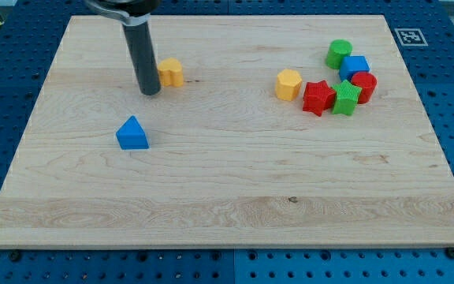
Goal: Push the yellow heart to the top left of the yellow hexagon
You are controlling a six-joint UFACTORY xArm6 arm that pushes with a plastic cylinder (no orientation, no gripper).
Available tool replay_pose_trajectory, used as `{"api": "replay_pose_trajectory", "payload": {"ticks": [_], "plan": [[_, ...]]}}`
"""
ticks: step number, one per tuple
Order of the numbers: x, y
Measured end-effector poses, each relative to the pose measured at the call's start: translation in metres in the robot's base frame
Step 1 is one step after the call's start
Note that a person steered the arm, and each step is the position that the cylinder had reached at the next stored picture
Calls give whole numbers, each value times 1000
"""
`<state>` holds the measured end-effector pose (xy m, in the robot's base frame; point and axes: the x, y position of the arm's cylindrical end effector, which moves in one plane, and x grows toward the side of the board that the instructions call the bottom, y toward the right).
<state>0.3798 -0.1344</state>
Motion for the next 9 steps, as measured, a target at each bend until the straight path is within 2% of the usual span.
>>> {"api": "replay_pose_trajectory", "payload": {"ticks": [2, 5, 9], "plan": [[-28, 9], [-26, 44], [-28, 134]]}}
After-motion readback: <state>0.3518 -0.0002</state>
